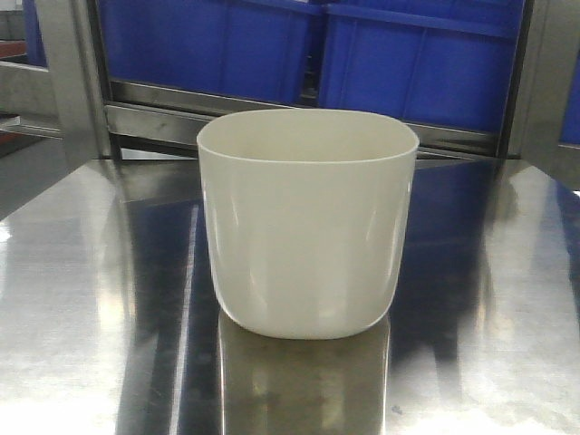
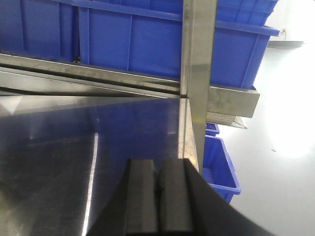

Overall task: Move white bin to right shelf second layer
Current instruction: 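Move the right gripper down beside the white bin on the table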

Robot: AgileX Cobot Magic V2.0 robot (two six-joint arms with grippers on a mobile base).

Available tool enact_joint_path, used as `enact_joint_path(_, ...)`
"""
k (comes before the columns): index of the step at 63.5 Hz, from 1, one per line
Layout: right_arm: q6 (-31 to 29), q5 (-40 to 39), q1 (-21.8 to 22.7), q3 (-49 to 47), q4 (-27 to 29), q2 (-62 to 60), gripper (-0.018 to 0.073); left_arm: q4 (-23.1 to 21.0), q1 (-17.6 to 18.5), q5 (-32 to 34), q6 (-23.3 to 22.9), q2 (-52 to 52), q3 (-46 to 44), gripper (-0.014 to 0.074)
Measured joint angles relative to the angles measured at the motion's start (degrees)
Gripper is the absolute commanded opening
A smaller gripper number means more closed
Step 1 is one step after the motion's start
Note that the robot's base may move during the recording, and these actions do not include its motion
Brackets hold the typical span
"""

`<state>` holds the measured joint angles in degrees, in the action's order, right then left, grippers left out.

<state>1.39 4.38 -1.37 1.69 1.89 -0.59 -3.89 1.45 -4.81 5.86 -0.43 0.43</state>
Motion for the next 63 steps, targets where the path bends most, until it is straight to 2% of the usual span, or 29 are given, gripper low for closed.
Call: enact_joint_path(63, 0.0, 0.0, 0.0, 0.0, -0.3, 0.0, 0.0056, 0.0, 0.0, 0.0, 0.0, 0.0, 0.0, 0.0085)
